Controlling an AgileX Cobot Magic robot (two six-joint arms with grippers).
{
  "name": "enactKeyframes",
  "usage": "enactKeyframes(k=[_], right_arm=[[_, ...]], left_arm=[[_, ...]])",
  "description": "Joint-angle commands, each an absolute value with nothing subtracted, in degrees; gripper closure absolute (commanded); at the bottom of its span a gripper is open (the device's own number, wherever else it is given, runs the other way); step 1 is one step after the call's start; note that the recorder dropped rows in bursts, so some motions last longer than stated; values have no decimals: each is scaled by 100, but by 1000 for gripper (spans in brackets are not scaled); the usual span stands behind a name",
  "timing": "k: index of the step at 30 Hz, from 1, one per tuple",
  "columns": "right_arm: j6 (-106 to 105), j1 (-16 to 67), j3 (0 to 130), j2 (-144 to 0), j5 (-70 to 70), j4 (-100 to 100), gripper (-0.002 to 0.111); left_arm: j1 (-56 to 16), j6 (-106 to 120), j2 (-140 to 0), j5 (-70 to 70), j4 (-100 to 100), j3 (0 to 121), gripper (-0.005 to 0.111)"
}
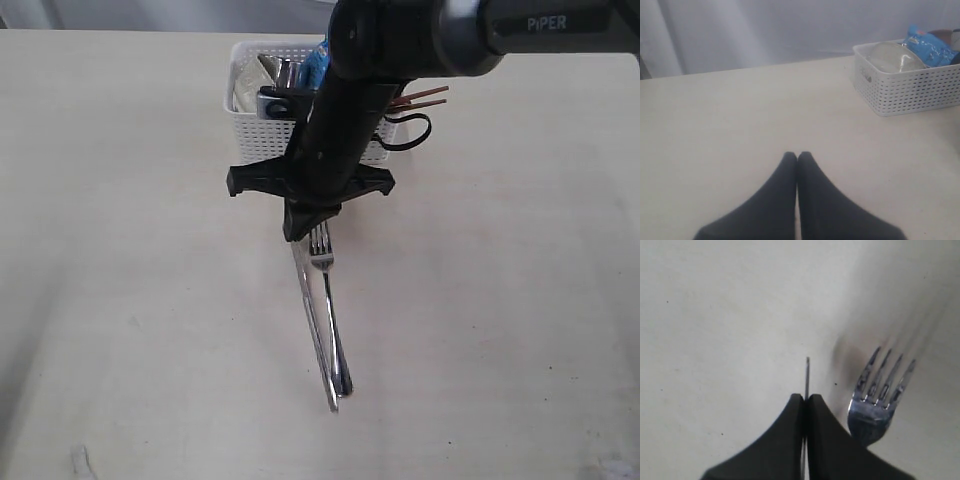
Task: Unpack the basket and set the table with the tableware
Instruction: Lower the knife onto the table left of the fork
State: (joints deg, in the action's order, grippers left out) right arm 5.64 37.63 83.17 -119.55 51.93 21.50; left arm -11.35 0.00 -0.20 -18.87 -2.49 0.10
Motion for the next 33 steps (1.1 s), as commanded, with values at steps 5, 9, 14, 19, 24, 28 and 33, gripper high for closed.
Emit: enactKeyframes(k=[5,9,14,19,24,28,33], right_arm=[[977,3741,8352,-12015,4979,2102,109],[989,3741,8352,-12038,4935,2076,109],[1068,3741,8352,-12038,4857,2078,109],[1068,3741,8352,-12038,4847,2078,108],[1068,3741,8352,-12038,4847,2078,108],[1068,3741,8352,-12038,4847,2078,107],[1068,3741,8352,-12038,4858,2078,77]], left_arm=[[-1121,0,0,-1870,-276,0,107],[-1121,0,0,-1870,-276,0,107],[-1121,0,0,-1870,-276,0,107],[-1121,0,0,-1870,-276,0,107],[-1121,0,0,-1870,-276,0,107],[-1121,0,0,-1870,-276,0,107],[-1121,0,0,-1870,-276,0,107]])
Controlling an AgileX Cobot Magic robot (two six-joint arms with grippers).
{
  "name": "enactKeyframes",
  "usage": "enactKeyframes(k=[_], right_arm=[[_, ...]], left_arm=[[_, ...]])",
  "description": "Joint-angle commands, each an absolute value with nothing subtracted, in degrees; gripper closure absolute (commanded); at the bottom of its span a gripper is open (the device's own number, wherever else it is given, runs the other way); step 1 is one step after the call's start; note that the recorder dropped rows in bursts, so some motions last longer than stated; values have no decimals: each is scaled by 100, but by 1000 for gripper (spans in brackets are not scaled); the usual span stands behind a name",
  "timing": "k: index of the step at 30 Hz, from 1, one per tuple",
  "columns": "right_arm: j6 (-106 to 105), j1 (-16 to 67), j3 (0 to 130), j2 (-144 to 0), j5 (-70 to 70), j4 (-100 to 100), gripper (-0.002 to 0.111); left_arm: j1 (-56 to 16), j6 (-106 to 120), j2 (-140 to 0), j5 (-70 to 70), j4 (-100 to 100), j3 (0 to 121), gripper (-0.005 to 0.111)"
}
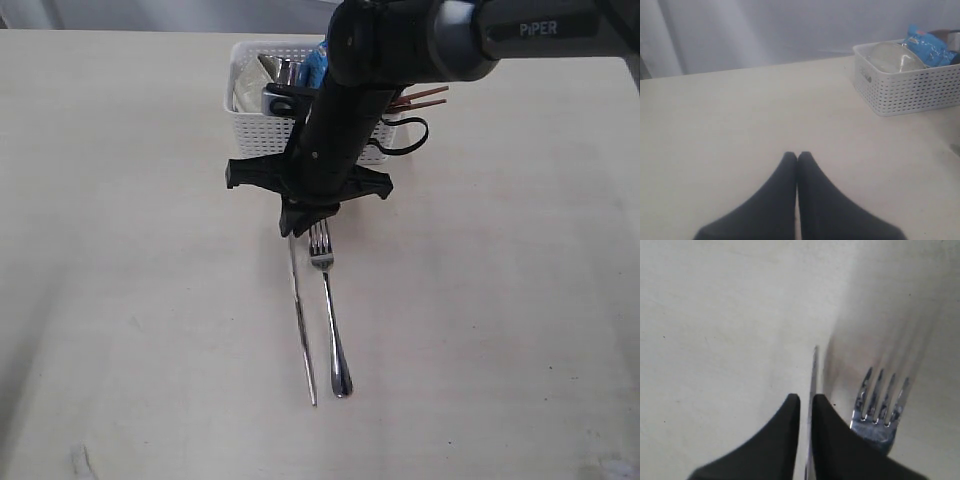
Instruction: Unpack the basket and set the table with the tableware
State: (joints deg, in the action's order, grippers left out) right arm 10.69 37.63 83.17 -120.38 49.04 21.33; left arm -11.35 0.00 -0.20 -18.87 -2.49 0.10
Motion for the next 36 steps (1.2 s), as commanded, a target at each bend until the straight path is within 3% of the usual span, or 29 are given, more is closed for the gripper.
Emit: enactKeyframes(k=[1,11,18,36], right_arm=[[1098,3741,8352,-12038,4858,2078,70],[1017,4137,8234,-11550,5679,1555,70],[1641,4951,7558,-11508,5145,1014,70],[2229,5275,7546,-11508,4911,290,70]], left_arm=[[-1121,0,0,-1870,-276,0,107],[-1121,0,0,-1870,-276,0,107],[-1121,0,0,-1870,-276,0,107],[-1121,0,0,-1870,-276,0,107]])
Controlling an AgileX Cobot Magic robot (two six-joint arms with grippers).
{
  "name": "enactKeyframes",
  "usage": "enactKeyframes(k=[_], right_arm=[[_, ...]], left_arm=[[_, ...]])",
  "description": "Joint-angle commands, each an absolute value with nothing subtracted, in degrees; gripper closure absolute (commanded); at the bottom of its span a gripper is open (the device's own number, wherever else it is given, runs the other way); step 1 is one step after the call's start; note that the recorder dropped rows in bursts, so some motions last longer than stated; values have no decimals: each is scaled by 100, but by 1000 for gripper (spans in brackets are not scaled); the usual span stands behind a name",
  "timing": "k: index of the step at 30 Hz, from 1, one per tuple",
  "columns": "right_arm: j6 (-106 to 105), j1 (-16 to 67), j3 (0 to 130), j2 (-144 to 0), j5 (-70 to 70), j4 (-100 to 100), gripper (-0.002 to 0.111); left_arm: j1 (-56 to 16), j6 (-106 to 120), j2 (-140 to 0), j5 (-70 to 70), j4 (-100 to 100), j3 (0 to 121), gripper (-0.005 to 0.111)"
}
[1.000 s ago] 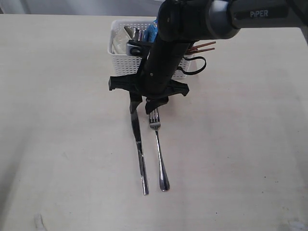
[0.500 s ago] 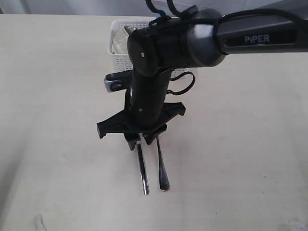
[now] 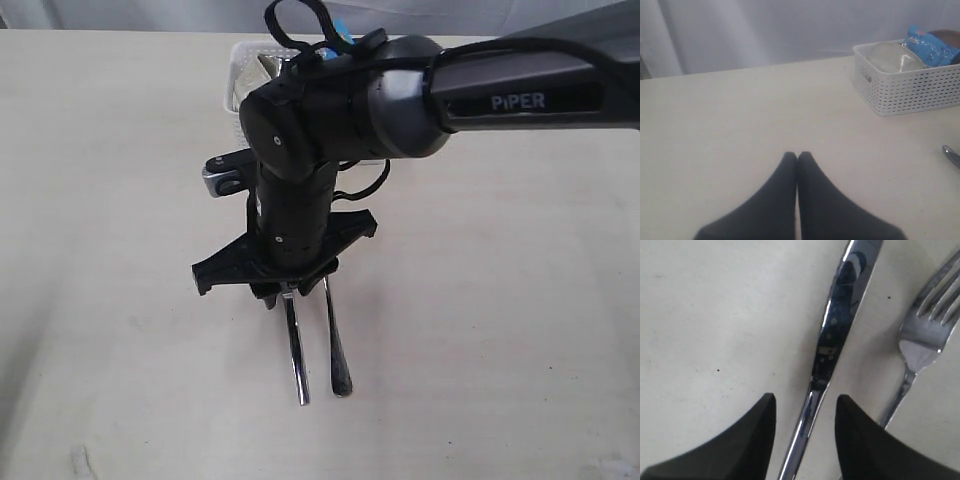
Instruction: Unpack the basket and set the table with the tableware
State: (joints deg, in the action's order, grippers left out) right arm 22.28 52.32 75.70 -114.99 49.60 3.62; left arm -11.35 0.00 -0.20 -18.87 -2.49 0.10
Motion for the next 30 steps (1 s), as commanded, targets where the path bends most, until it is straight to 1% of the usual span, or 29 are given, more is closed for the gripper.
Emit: enactKeyframes(k=[1,13,15,17,22,30], right_arm=[[2229,5275,7546,-11508,4911,290,70],[2168,5285,7490,-11933,4898,240,71],[2167,5285,7490,-12041,4898,319,75],[2167,5285,7490,-12112,4909,420,83],[2124,5285,7490,-12135,4970,447,109],[2444,5285,7490,-12135,4931,626,109]], left_arm=[[-1121,0,0,-1870,-276,0,107],[-1121,0,0,-1870,-276,0,107],[-1121,0,0,-1870,-276,0,107],[-1121,0,0,-1870,-276,0,107],[-1121,0,0,-1870,-276,0,107],[-1121,0,0,-1870,-276,0,107]])
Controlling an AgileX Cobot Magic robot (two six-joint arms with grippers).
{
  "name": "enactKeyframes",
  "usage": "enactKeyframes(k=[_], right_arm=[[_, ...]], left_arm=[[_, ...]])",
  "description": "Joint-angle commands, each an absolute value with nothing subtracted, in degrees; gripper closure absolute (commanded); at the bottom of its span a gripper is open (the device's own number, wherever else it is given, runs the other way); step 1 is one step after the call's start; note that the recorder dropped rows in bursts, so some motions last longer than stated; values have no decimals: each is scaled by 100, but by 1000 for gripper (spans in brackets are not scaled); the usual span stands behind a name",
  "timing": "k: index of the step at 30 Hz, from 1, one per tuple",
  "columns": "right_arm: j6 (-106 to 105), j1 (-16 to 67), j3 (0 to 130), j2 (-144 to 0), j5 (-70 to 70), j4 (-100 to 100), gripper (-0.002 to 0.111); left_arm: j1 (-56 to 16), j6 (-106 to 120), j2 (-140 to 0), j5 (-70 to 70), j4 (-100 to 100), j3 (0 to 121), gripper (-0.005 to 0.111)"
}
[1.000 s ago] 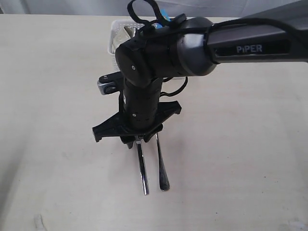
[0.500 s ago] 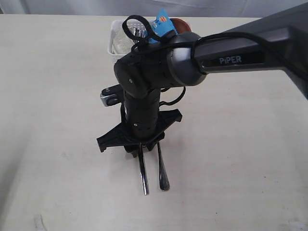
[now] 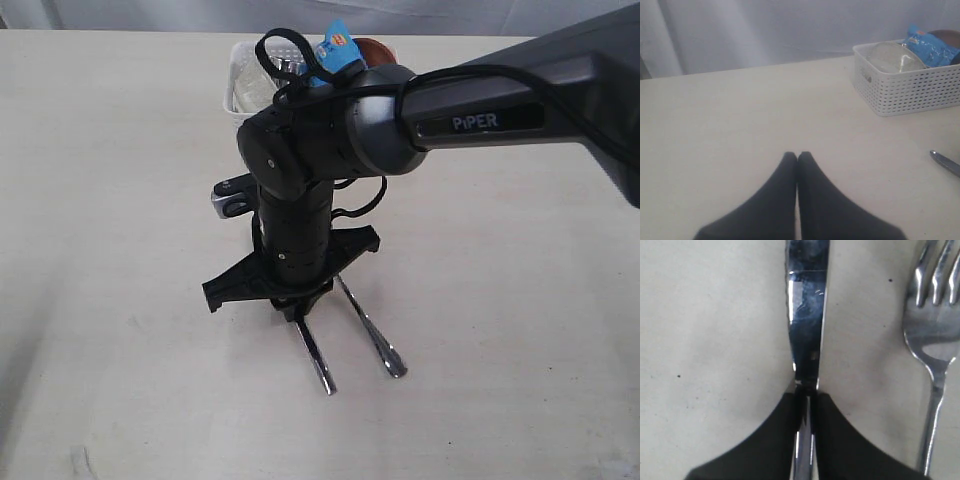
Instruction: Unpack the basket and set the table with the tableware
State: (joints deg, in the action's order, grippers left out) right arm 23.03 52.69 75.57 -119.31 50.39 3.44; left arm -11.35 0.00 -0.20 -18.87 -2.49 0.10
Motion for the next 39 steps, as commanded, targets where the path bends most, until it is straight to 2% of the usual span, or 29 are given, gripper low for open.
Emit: enactKeyframes(k=[1,15,25,27,29,31,34,39], right_arm=[[2477,5285,7490,-12125,4916,628,109],[4290,5148,7227,-11888,4661,657,109],[4366,5148,7107,-11644,4680,657,108],[4366,5148,7107,-11623,4657,639,102],[4366,5148,7120,-11623,4657,639,90],[4305,5148,7120,-11623,4669,639,74],[4189,5148,7130,-11598,4679,639,57],[3939,5076,7280,-11363,4859,601,55]], left_arm=[[-1121,0,0,-1870,-276,0,107],[-1121,0,0,-1870,-276,0,107],[-1121,0,0,-1870,-276,0,107],[-1121,0,0,-1870,-276,0,107],[-1121,0,0,-1870,-276,0,107],[-1121,0,0,-1870,-276,0,107],[-1121,0,0,-1870,-276,0,107],[-1121,0,0,-1870,-276,0,107]])
